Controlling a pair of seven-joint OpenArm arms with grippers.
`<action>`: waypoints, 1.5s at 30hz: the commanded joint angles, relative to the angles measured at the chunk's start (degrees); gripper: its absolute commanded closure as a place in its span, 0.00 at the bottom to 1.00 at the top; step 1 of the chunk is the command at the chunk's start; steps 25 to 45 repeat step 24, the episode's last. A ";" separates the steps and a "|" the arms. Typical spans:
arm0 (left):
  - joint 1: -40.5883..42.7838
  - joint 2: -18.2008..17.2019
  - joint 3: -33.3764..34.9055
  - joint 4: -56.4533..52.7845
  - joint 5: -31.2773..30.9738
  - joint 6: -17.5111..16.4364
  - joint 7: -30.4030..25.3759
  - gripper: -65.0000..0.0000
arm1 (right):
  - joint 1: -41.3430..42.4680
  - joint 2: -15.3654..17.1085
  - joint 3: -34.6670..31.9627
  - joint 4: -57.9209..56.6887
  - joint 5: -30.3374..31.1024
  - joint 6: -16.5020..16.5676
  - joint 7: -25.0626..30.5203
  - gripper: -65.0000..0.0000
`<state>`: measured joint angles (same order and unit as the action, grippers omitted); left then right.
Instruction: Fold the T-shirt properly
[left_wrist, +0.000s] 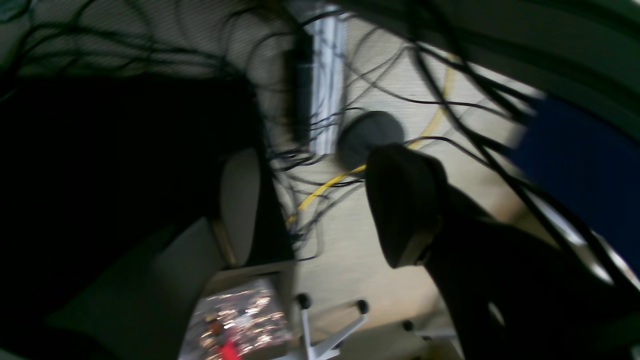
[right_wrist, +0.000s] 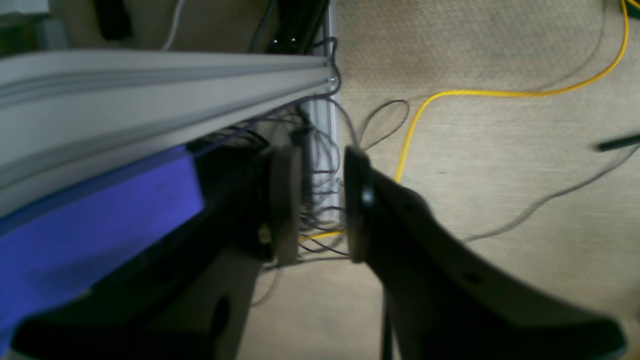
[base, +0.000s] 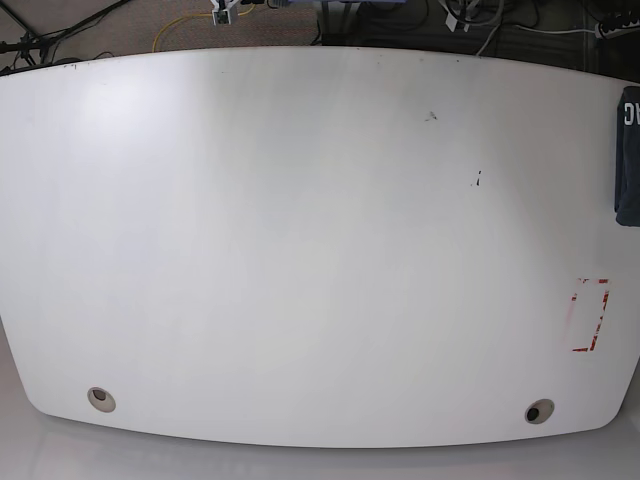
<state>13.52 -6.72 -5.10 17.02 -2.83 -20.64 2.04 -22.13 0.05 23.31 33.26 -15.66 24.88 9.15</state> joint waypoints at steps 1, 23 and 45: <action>-1.25 -0.80 2.69 -2.29 -0.11 6.53 -0.42 0.47 | 2.13 0.34 0.12 -3.85 -2.49 -1.37 -0.40 0.78; -6.35 0.52 6.91 -7.39 -0.38 9.96 0.99 0.47 | 10.22 4.38 0.03 -18.27 -4.78 -5.68 -0.49 0.78; -6.35 0.52 6.99 -7.39 -0.38 9.96 0.90 0.47 | 10.22 4.38 0.03 -18.27 -4.78 -5.68 -0.49 0.78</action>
